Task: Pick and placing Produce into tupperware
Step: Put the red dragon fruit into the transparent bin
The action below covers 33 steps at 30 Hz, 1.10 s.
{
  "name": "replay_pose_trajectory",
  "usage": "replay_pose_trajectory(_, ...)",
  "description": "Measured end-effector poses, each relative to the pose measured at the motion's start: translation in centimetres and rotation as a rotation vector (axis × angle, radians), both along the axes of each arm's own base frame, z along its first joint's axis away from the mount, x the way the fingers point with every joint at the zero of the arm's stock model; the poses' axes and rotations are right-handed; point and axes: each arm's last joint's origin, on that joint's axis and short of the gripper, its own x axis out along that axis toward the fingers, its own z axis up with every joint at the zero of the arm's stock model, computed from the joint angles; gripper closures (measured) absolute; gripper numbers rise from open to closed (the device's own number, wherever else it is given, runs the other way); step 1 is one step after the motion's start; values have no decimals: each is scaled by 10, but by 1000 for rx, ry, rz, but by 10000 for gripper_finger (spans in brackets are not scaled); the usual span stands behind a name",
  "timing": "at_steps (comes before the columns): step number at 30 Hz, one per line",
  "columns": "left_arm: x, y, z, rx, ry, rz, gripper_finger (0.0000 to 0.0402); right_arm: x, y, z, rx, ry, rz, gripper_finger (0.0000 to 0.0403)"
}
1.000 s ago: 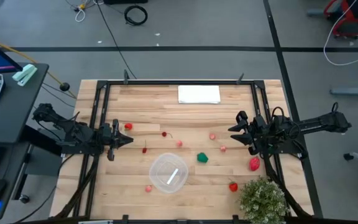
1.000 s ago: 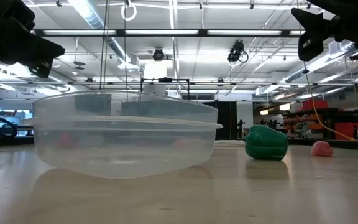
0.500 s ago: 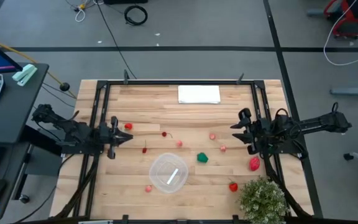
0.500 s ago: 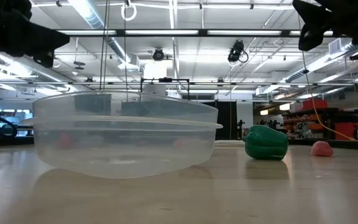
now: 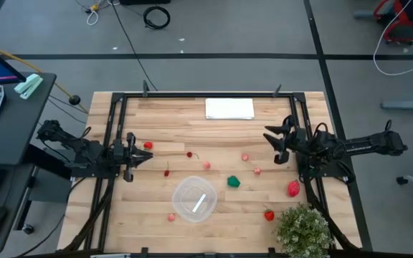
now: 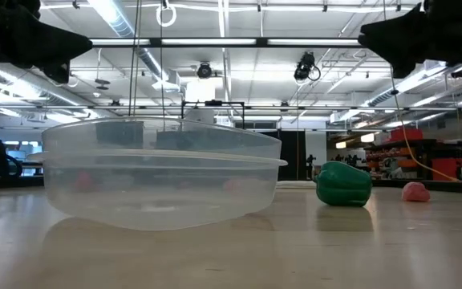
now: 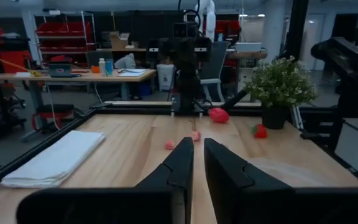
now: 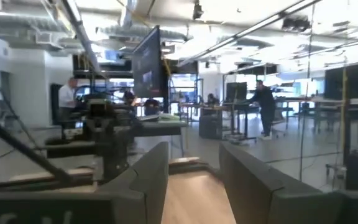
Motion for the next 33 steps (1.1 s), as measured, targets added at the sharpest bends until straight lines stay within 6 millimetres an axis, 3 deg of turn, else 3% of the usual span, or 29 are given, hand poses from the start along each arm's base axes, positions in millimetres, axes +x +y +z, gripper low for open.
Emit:
replay_pose_trajectory(5, 0, 0, 0, -43, -4, -3, 360, 0, 4, 2, 129, -61, 183, 251)
replay_pose_trajectory(12, 0, 0, 1, -42, -5, -3, 372, 0, 2, 3, 285, -115, 189, 251)
replay_pose_trajectory(14, 0, 0, 1, -48, -9, 11, 375, -1, -1, 3, 276, -118, 79, 251)
replay_pose_trajectory(18, -1, 3, 3, -94, -34, 97, 379, -6, -12, 2, 202, -89, -303, 251)
replay_pose_trajectory(20, -1, 4, 3, -134, -40, 119, 379, -6, -15, 1, 273, -117, -347, 251)
replay_pose_trajectory(25, -1, 5, 3, -172, -47, 130, 386, 0, -18, -10, 293, -16, -200, 251)
replay_pose_trajectory(33, 2, 16, 2, -168, -47, 238, 392, -1, -36, -11, 265, 14, 4, 251)
